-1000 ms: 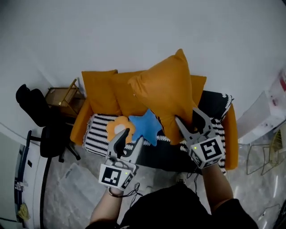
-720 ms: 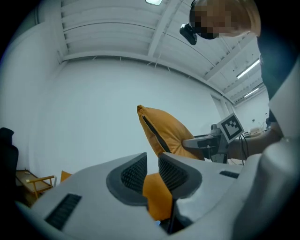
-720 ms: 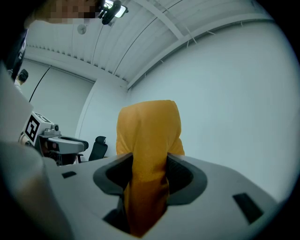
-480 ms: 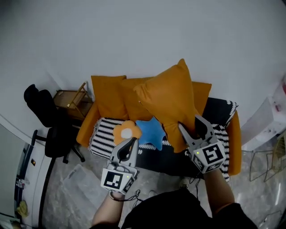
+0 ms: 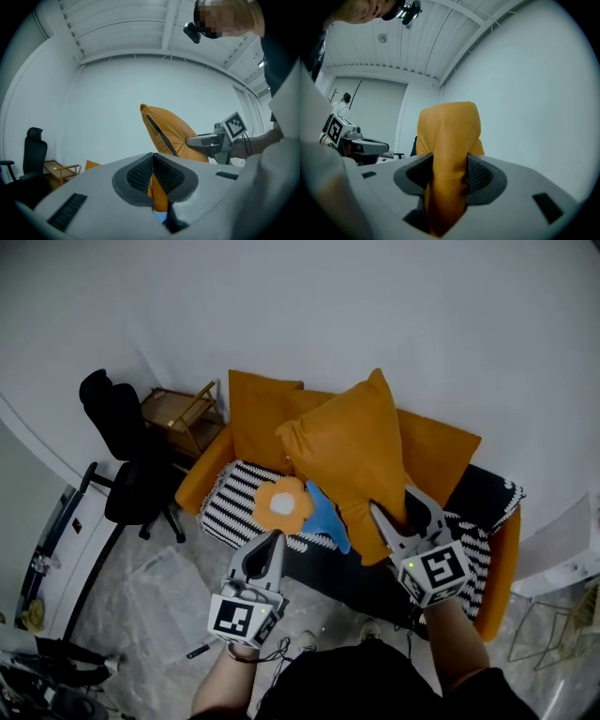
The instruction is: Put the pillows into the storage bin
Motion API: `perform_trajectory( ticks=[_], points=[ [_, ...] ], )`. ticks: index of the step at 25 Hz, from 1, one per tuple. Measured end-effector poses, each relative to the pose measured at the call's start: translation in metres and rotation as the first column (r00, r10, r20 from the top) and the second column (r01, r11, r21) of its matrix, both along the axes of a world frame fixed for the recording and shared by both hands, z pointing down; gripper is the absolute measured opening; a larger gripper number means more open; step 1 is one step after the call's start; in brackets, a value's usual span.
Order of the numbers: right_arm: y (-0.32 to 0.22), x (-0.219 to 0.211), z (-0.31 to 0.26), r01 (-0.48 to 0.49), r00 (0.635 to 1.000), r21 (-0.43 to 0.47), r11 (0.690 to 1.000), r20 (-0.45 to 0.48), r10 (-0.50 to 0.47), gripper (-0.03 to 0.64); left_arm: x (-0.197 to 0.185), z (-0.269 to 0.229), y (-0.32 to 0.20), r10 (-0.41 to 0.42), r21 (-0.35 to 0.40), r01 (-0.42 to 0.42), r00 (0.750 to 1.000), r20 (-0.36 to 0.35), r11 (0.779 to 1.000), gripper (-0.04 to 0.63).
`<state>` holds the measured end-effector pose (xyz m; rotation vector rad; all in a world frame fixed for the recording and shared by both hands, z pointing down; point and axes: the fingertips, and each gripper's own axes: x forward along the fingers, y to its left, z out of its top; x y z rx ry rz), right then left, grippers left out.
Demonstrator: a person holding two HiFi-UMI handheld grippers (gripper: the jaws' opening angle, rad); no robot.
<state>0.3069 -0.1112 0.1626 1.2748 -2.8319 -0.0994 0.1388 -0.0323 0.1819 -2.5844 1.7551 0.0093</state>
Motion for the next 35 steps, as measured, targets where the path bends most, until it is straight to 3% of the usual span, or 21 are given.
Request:
perform_trajectory(
  ticks=[3,8,14,26,30,35],
  points=[
    [-0.015,-0.019,-0.001,0.126,0.992,-0.004,0.992,-0.015,-0.126,0.213,-0.008,0.003,0.008,-0.121,-0.005,0.121,0.993,-0.019,0.993,0.006],
    [-0.025,-0.048,0.014,0.269,0.963,-0.017,0.963,-0.017,-0.269,0.213,-0.019,0.024,0.024,-0.256,-0.041,0.254,0.966,-0.031,0.966,0.006],
    [0.011,-0.137,0.035,0.478,0.876,-0.076,0.875,-0.029,-0.481,0.213,-0.072,0.045,0.089,-0.462,-0.101,0.456,0.886,-0.046,0.884,0.006],
    [0.156,-0.341,0.039,0.649,0.756,-0.094,0.755,-0.035,-0.654,0.212,-0.245,0.05,0.249,-0.638,-0.119,0.629,0.766,-0.073,0.768,0.006],
    [0.207,-0.41,0.041,0.704,0.703,-0.101,0.703,-0.035,-0.71,0.212,-0.302,0.052,0.307,-0.705,-0.124,0.695,0.705,-0.07,0.708,0.006],
    [0.264,-0.489,0.047,0.782,0.612,-0.119,0.612,-0.047,-0.79,0.212,-0.354,0.057,0.369,-0.779,-0.121,0.769,0.62,-0.093,0.627,0.006]
  ],
)
